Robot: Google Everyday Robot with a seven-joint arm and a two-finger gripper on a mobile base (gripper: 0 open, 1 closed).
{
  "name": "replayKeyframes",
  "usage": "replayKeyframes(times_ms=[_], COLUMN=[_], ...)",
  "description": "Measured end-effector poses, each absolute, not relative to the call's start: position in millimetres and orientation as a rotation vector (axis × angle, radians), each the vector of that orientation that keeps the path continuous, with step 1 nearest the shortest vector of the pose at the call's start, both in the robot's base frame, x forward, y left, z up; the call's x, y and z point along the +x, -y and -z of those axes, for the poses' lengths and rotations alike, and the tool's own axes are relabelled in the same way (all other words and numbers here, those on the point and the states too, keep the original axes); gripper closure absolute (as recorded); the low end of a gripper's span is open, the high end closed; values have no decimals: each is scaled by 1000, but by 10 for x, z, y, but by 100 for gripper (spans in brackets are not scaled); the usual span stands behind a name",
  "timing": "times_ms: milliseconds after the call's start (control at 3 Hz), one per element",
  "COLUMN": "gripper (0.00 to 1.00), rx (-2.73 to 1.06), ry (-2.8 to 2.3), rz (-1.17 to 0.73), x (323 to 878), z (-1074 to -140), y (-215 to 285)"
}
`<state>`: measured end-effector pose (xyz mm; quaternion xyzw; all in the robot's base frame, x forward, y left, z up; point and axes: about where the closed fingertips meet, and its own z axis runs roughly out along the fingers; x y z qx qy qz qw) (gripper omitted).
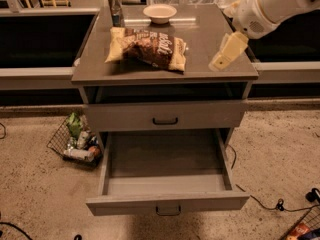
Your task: Place brown chip bag into middle drawer
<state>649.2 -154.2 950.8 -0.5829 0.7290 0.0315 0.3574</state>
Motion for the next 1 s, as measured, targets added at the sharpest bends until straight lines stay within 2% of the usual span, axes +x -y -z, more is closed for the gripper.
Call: replayKeyframes(times_ms=[667,1000], gripper=[0,0], rx=[-1432,-1423], ry=[-1817,-1794], rz=[-225,-267], x=[7296,7509], z=[-9091,-8990], y=[955,748])
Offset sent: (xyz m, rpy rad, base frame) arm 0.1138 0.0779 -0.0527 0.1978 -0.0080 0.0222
